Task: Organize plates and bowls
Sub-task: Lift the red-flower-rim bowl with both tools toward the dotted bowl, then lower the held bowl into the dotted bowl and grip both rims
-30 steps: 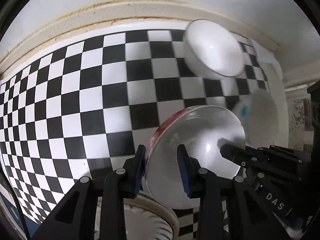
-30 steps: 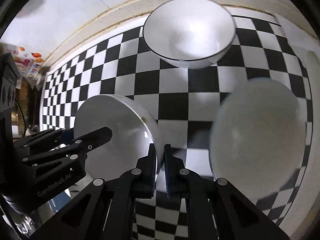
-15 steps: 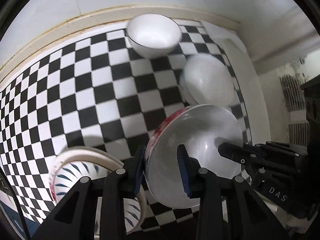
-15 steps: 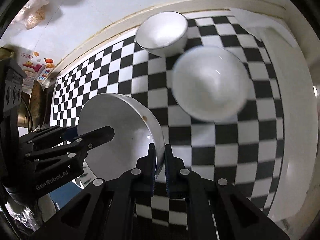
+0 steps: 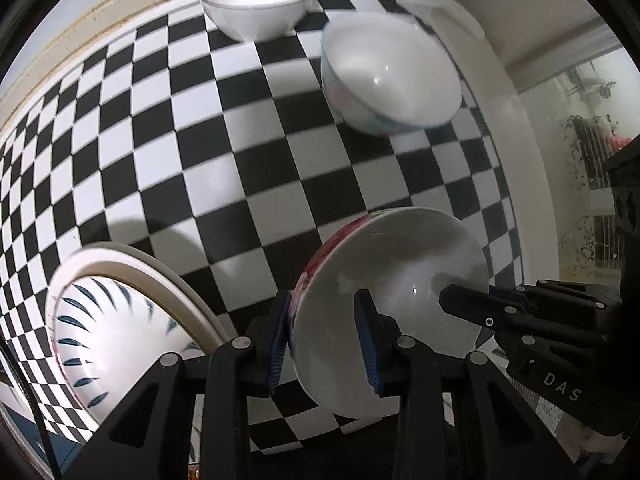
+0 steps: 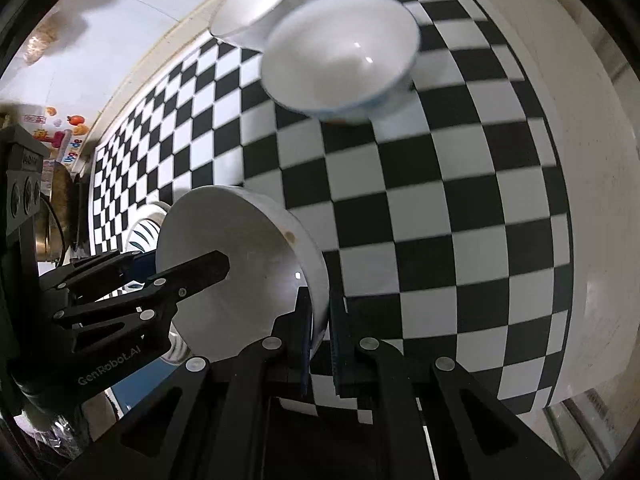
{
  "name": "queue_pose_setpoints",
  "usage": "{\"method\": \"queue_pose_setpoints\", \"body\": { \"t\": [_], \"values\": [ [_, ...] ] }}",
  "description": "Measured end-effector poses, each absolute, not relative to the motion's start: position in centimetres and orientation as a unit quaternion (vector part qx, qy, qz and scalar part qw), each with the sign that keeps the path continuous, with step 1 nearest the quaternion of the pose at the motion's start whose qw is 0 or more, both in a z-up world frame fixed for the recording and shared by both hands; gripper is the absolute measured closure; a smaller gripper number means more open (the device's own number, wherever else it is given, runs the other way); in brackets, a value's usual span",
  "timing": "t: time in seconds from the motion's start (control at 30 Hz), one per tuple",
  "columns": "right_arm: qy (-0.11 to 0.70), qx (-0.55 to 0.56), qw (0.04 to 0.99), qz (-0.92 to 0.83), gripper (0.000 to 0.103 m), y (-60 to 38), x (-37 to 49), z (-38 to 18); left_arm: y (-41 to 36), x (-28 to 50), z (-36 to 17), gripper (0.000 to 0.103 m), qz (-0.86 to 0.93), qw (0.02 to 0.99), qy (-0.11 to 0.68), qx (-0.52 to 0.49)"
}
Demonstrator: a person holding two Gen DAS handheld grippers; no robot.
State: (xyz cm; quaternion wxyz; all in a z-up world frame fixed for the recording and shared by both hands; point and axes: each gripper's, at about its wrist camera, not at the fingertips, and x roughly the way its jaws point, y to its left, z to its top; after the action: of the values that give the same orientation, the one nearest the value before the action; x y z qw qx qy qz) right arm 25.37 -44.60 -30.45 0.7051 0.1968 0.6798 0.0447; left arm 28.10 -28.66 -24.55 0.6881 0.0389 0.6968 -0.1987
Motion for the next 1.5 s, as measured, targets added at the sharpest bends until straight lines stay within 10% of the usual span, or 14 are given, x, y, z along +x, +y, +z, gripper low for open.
{"method": "queue_pose_setpoints", "body": {
  "t": [1.5],
  "values": [
    [0.630, 0.278, 0.725, 0.015, 0.075, -53.5, 37.7, -31.4, -32.8, 42.2, -26.1, 0.067, -0.194, 0.698, 0.689, -0.019]
  ]
}}
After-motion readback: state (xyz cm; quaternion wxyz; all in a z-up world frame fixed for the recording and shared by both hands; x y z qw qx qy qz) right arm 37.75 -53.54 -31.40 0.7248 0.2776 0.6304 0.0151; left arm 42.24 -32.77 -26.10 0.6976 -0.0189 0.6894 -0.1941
